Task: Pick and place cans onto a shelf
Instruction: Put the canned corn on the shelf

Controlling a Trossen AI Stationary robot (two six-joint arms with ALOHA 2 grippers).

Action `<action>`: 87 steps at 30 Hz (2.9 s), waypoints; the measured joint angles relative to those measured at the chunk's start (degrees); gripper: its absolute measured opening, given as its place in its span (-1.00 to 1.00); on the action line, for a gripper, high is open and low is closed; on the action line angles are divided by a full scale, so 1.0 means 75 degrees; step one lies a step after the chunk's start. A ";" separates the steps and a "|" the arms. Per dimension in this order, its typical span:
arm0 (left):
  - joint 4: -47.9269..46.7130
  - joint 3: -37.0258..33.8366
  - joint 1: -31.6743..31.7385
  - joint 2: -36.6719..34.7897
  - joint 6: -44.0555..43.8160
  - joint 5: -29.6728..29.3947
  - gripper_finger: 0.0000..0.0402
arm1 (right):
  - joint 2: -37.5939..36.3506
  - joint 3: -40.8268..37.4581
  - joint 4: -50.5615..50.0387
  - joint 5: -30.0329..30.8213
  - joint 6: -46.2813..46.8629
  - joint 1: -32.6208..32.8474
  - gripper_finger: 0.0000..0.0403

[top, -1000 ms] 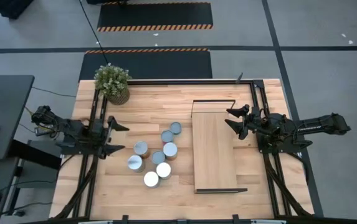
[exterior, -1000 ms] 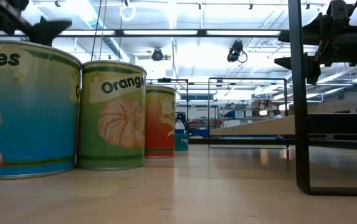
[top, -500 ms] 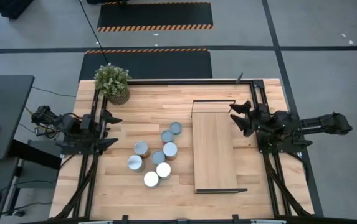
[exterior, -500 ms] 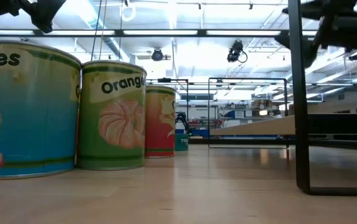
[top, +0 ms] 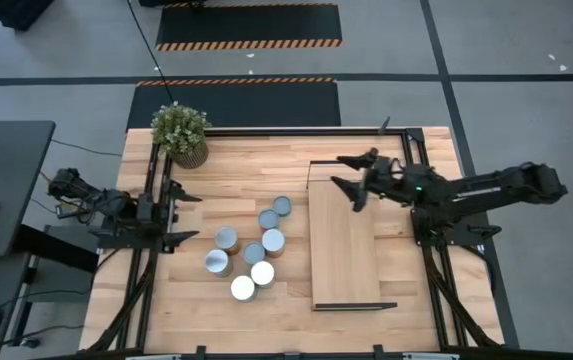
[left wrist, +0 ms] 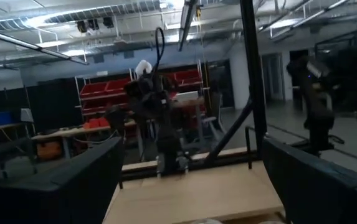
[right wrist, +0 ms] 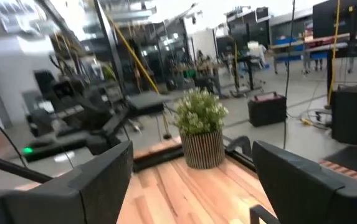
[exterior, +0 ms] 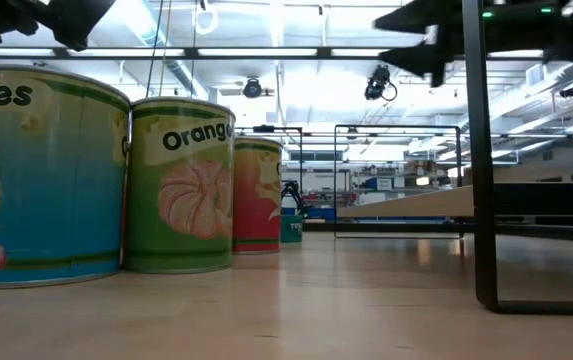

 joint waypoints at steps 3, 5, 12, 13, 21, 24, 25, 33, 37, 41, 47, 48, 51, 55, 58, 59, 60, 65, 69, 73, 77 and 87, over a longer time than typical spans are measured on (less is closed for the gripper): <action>0.0003 0.0000 0.0000 0.0249 0.0015 -0.0140 0.92 | 0.0943 0.0553 -0.0001 -0.0084 -0.0029 -0.0053 0.66; 0.0051 0.0000 0.0000 0.0440 -0.0248 -0.0267 0.92 | 0.1488 0.0865 -0.0029 -0.0187 -0.0027 -0.0084 0.66; 0.0605 0.0000 0.0000 0.1072 -0.0431 -0.0283 0.92 | 0.2773 0.1726 -0.0115 -0.1799 -0.0394 -0.0049 0.66; 0.0733 0.0000 0.0000 0.1177 -0.0433 -0.0290 0.92 | 0.2928 0.1847 -0.0276 -0.2280 -0.0689 0.0005 0.66; 0.1838 0.0000 0.0000 0.2059 -0.0424 -0.0288 0.92 | 0.4232 0.3745 -0.3455 -0.2675 -0.1689 0.0356 0.66; 0.2143 0.0000 0.0000 0.2315 -0.0428 -0.0322 0.92 | 0.4715 0.4380 -0.4315 -0.2687 -0.2232 0.0501 0.66; 0.2197 0.0000 -0.0001 0.2386 -0.0430 -0.0421 0.92 | 0.4858 0.4571 -0.4542 -0.2687 -0.2422 0.0555 0.66; 0.2295 0.0000 0.0000 0.2686 -0.0982 -0.1473 0.92 | 0.5572 0.5957 -0.6447 -0.2683 -0.3443 0.1006 0.82; 0.2309 0.0000 -0.0003 0.2693 -0.1046 -0.1494 0.92 | 0.5896 0.6462 -0.7123 -0.2548 -0.3734 0.1282 0.95; 0.2320 0.0000 -0.0003 0.2696 -0.1208 -0.1558 0.92 | 0.6198 0.6875 -0.7525 -0.2084 -0.3922 0.1548 0.97; 0.2323 0.0000 0.0000 0.2725 -0.1236 -0.1632 0.92 | 0.6552 0.7254 -0.7622 -0.1859 -0.4202 0.1781 0.95; 0.2323 0.0000 -0.0001 0.2725 -0.1236 -0.1643 0.92 | 0.6563 0.7263 -0.7664 -0.1840 -0.4200 0.1788 0.95; 0.2340 0.0000 -0.0003 0.2725 -0.1236 -0.1643 0.92 | 0.6668 0.7271 -0.7624 -0.1810 -0.4177 0.1771 0.95; 0.2375 0.0000 -0.0003 0.2725 -0.1236 -0.1669 0.92 | 0.6803 0.7282 -0.7443 -0.1914 -0.4027 0.1739 0.95; 0.2400 0.0000 -0.0003 0.2725 -0.1233 -0.1669 0.92 | 0.6958 0.7272 -0.7328 -0.1932 -0.3937 0.1727 0.95; 0.2421 0.0000 -0.0003 0.2725 -0.1236 -0.1672 0.92 | 0.7016 0.7274 -0.7347 -0.1934 -0.3887 0.1716 0.95; 0.2428 0.0000 -0.0003 0.2725 -0.1239 -0.1672 0.92 | 0.7062 0.7260 -0.7409 -0.1942 -0.3826 0.1692 0.95; 0.2429 0.0000 -0.0003 0.2726 -0.1239 -0.1627 0.92 | 0.7302 0.7260 -0.7240 -0.1906 -0.3787 0.1584 0.95; 0.2445 0.0000 -0.0003 0.2725 -0.1236 -0.1617 0.92 | 0.7287 0.7239 -0.7201 -0.1910 -0.3787 0.1541 0.95; 0.2466 0.0000 -0.0003 0.2725 -0.1237 -0.1615 0.92 | 0.7290 0.7231 -0.7291 -0.1920 -0.3772 0.1517 0.92; 0.2465 0.0000 -0.0003 0.2725 -0.1239 -0.1614 0.92 | 0.7290 0.7228 -0.7367 -0.1931 -0.3683 0.1511 0.83; 0.2466 0.0000 -0.0003 0.2725 -0.1288 -0.1614 0.92 | 0.7246 0.6986 -0.7051 -0.2220 -0.3399 0.1304 0.69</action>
